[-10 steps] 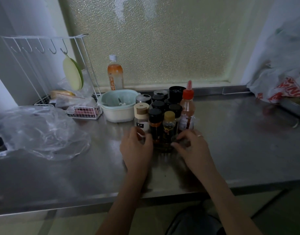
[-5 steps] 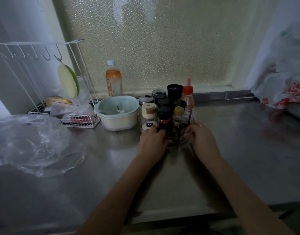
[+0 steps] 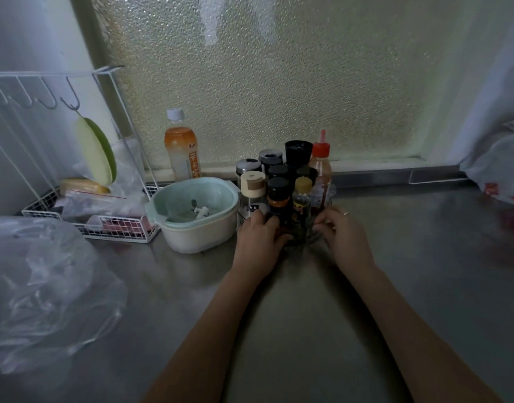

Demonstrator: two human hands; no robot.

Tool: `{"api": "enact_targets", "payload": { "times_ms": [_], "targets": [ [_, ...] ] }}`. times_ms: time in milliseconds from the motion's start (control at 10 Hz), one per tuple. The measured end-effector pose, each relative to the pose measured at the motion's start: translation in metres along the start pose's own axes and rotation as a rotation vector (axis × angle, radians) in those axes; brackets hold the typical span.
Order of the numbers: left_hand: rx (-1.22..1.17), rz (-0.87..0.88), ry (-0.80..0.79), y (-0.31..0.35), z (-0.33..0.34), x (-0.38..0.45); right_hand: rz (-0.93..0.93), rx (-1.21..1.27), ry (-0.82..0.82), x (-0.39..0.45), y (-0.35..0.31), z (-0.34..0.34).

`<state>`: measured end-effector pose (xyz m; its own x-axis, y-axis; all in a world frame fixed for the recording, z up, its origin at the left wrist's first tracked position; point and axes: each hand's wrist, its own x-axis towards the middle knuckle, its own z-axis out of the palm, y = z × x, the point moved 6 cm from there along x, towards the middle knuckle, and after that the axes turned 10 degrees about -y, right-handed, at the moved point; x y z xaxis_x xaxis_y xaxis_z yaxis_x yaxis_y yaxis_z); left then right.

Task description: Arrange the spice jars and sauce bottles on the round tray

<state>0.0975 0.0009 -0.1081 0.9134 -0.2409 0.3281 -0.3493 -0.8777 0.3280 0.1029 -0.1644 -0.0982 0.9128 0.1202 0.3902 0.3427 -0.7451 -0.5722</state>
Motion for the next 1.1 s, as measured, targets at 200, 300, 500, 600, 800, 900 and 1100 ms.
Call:
{"api": "enact_targets", "payload": {
  "times_ms": [200, 300, 500, 600, 800, 900, 1100],
  "targets": [
    [0.044, 0.020, 0.294, -0.001, -0.035, -0.017, -0.020, -0.065, 0.017, -0.001, 0.001, 0.002],
    [0.238, -0.243, 0.636, -0.021, -0.065, -0.039, -0.018, -0.077, 0.015, -0.001, -0.001, 0.001],
    [0.080, -0.463, 0.354, -0.065, -0.052, -0.038, -0.009, -0.090, 0.005, -0.004, -0.005, 0.000],
    [-0.037, -0.435, 0.396, -0.080, -0.061, -0.040, -0.004, -0.086, 0.002, -0.003, -0.004, 0.001],
    [-0.167, -0.329, 0.479, -0.105, -0.070, -0.041, -0.007, -0.105, -0.004, -0.005, -0.009, 0.004],
    [-0.098, -0.332, 0.514, -0.102, -0.074, -0.043, -0.007, -0.128, 0.000, -0.006, -0.015, 0.008],
    [0.037, -0.079, 0.694, -0.053, -0.089, -0.049, -0.012, -0.107, 0.003, -0.009, -0.017, 0.009]
  ]
}}
